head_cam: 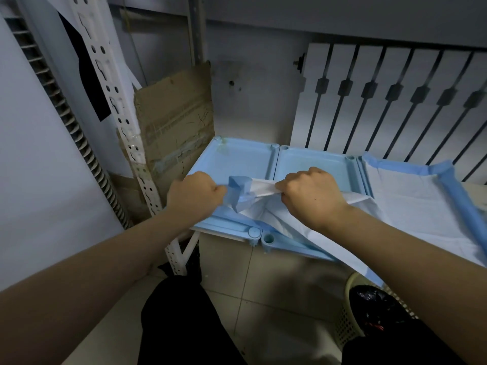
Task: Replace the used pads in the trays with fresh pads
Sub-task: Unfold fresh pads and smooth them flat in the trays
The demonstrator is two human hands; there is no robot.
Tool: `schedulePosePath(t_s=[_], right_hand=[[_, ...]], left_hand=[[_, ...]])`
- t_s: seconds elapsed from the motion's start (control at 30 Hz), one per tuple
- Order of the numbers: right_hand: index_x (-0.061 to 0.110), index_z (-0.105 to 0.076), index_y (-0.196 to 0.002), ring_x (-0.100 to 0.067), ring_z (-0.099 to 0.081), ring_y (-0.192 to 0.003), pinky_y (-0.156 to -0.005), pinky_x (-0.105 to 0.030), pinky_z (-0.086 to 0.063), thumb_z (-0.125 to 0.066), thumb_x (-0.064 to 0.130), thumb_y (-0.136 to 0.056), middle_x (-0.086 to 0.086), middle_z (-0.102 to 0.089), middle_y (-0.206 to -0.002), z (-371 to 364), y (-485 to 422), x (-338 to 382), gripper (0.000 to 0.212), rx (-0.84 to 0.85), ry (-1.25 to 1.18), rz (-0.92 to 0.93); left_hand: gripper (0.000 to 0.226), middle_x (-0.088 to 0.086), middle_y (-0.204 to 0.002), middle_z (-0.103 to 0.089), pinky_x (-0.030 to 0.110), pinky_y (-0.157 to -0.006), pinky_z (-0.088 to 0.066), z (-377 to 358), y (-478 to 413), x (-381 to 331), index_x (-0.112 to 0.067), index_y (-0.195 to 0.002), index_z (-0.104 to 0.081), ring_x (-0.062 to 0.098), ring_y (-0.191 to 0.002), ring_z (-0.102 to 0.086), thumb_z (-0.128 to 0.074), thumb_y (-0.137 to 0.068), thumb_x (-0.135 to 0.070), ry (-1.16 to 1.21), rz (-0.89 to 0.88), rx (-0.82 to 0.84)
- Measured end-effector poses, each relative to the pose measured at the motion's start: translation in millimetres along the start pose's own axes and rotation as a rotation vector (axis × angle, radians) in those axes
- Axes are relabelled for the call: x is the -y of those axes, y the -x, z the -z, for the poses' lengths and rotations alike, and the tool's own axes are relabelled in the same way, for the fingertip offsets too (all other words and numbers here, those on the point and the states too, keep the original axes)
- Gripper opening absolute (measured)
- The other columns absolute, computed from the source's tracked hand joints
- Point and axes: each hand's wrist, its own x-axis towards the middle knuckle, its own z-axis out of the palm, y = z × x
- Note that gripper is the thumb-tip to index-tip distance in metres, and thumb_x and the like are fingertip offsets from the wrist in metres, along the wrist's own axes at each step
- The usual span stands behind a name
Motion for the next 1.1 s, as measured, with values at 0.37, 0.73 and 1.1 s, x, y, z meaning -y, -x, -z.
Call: schedulePosePath(t_s=[0.37,0.73,1.1], right_hand=[[0.024,-0.062,-0.051,-0.018,-0.041,-0.038,-0.054,-0.023,-0.021,-0.082,0.019,-0.047,0.005,-0.051,-0.047,6.3,1.3,6.3,0.021,0.039,0.007,0.046],[0.023,-0.052,-0.066,-0.034,-0.055,-0.074,-0.060,-0.030,-0.029,-0.048,0.017,-0.092,-0.005,-0.062,-0.079,14.3,-15.4,-19.5,0.026,-0.074,-0.458,-0.150],[0.021,-0.059,-0.080,-0.030,-0.055,-0.077,-0.062,-0.030,-0.029,-0.045,0.022,-0.095,-0.001,-0.045,-0.078,35.5,-11.1,-21.4,0.021,-0.046,-0.387,-0.177]], left_hand=[[0.051,-0.003,-0.055,-0.039,0.034,-0.076,-0.036,-0.1,12.5,-46.8,-0.018,-0.054,-0.033,0.016,-0.053,-0.040,-0.053,-0.085,-0.054,-0.363,-0.201,0.006],[0.025,-0.002,-0.068,-0.068,0.027,-0.082,-0.053,30.2,-14.7,-36.5,-0.007,-0.083,-0.066,0.011,-0.067,-0.064,-0.053,-0.098,-0.022,1.089,0.092,0.206],[0.067,0.008,-0.051,-0.030,0.031,-0.048,-0.027,29.4,8.0,-63.5,0.005,-0.058,-0.043,0.015,-0.048,-0.028,-0.072,-0.077,-0.052,0.480,-0.286,-0.194]])
